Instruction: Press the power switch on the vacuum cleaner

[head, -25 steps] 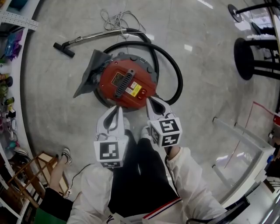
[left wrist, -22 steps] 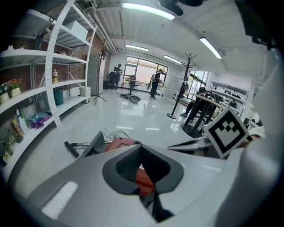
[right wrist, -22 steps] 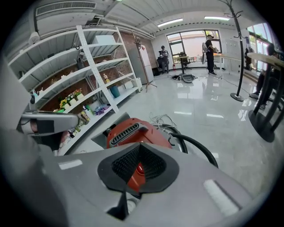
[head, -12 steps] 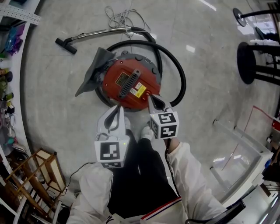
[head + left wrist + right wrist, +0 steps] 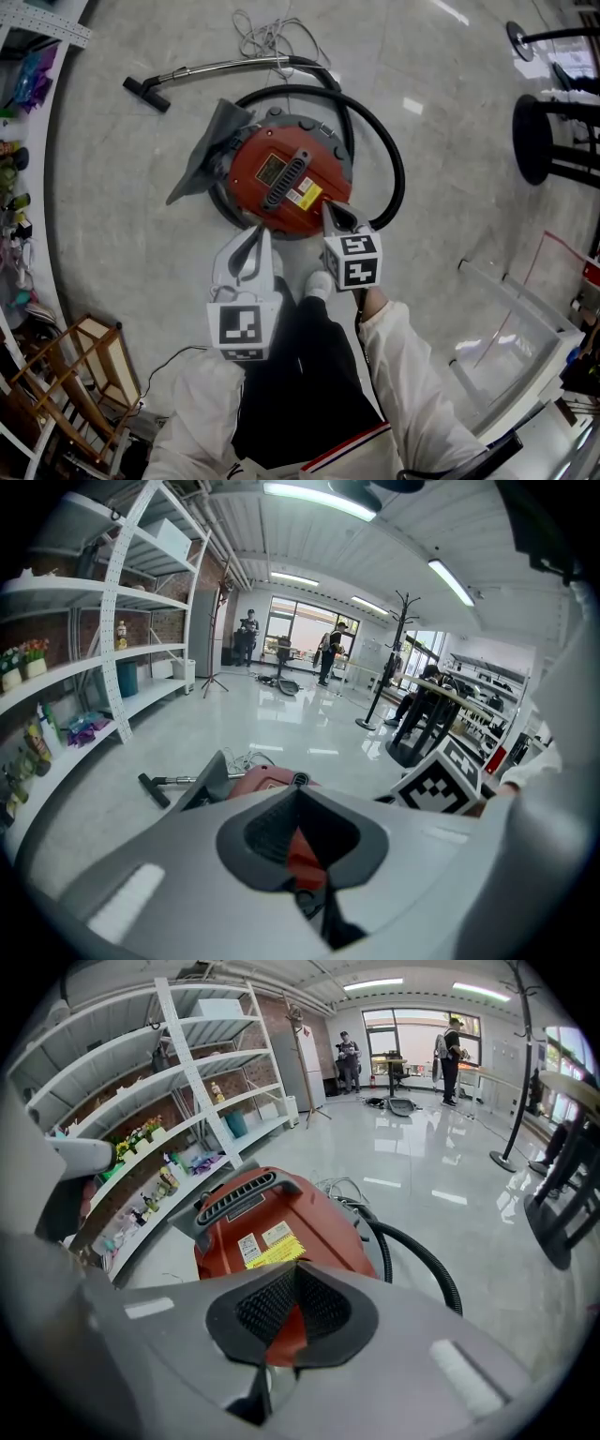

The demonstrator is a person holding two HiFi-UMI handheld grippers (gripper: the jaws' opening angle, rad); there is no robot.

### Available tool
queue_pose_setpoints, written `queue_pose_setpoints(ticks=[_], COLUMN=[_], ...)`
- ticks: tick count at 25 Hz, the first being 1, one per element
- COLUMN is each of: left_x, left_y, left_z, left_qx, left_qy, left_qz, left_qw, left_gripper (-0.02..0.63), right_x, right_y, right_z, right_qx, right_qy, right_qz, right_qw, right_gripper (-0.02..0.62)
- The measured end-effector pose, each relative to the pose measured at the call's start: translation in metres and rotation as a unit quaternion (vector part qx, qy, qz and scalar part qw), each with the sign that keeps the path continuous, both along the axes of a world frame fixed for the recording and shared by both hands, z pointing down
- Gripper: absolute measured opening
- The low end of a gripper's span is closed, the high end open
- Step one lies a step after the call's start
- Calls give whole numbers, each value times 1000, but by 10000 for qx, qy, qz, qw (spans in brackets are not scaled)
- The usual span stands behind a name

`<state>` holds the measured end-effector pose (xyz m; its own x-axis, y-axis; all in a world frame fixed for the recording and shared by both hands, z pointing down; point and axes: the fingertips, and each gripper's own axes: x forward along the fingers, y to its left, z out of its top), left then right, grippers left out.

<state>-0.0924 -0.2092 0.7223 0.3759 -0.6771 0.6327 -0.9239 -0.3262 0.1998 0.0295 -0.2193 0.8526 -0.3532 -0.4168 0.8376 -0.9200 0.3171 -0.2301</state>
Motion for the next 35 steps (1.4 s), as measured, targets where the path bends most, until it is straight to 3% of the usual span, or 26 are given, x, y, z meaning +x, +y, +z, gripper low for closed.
queue_pose_setpoints(ticks=[35], left_x=[-1], left_y=[1], left_z=[8], left_qx=[-90], left_qy=[92], left_qz=[42], left_qw=[9999], left_gripper=[0], right_x=[3], right_y=[-4], right_z=[6], right_qx=[-86], right_qy=[22], right_qz=[93], right_qw=[9999], right_gripper=[0])
